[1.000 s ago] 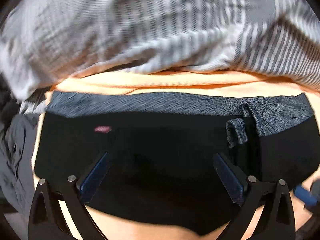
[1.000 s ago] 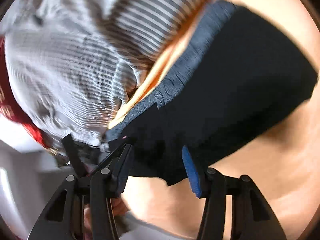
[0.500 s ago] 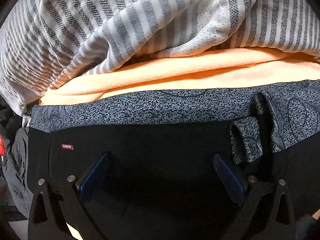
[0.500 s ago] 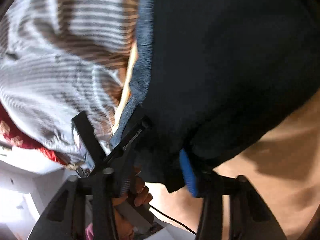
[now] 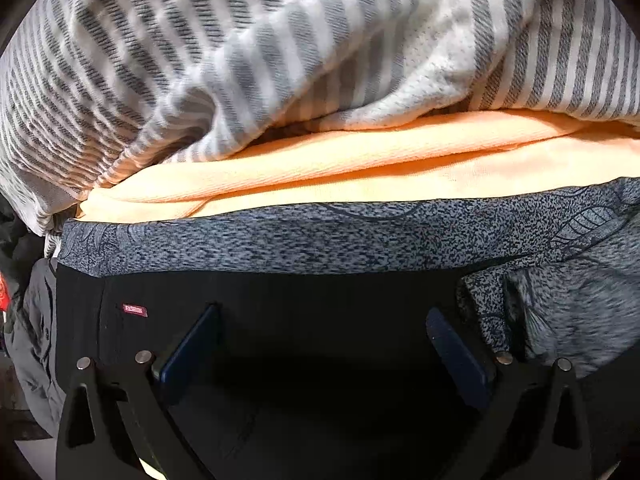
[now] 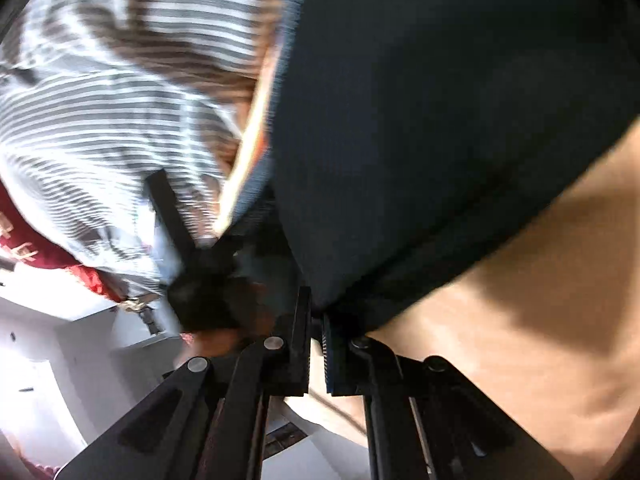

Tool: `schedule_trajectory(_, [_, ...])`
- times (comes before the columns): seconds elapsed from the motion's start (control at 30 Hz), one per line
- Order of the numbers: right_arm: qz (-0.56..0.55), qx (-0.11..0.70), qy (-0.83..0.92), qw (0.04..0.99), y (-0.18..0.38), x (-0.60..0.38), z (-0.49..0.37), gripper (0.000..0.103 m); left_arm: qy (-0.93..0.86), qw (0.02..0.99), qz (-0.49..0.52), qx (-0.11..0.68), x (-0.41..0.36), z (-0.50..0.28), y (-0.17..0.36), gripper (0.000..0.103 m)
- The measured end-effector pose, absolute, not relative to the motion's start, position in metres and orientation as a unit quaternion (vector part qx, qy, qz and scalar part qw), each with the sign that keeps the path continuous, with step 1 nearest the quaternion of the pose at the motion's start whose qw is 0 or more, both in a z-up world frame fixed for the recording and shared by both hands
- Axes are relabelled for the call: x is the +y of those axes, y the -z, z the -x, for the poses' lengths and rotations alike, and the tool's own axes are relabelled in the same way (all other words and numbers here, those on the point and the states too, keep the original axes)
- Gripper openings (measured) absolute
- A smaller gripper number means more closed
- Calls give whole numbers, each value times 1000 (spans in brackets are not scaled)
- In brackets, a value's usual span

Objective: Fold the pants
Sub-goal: 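Lay the held trouser end onto the folded stack with the right gripper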

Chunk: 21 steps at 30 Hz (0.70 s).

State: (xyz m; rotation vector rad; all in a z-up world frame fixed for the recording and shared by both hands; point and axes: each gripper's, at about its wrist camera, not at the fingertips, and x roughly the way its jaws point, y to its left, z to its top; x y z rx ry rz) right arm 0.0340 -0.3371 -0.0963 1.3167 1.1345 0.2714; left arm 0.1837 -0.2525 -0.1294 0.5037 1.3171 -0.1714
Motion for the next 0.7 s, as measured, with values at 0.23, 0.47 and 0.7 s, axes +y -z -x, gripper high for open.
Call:
schedule_trajectory(0.23, [-550,515,-135,644,90,-330,-43,11,82,773,-193,599,-238,-184,81,103])
schedule_trajectory(0.47, [-396,517,-102,752,-2,-367,-27,30,168,762,-165,604,-284,-157,50,103])
schedule_trajectory(0.7, [-357,529,6,770,-2,-445,-45,25,221,729,-124,636,-346,-122,76,103])
